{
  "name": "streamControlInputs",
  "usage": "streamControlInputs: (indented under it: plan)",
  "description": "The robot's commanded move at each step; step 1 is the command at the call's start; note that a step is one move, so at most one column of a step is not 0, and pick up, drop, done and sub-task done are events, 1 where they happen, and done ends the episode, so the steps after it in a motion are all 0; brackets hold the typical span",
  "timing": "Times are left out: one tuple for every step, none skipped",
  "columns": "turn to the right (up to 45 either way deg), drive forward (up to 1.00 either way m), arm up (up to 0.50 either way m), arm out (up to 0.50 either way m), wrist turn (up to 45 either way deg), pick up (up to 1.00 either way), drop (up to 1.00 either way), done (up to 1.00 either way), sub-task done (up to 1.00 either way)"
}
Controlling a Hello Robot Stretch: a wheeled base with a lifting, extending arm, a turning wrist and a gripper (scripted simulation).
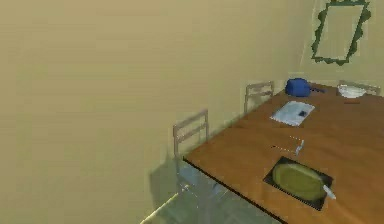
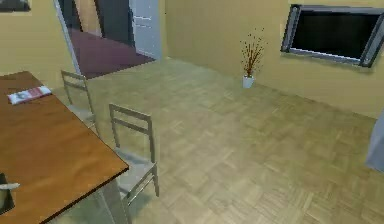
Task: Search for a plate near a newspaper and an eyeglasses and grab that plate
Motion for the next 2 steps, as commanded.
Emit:
streamControlInputs:
  plan:
    - [-45.0,0.0,0.0,0.0,0.0,0.0,0.0,0.0,0.0]
    - [-12.0,0.0,0.0,0.0,0.0,0.0,0.0,0.0,0.0]
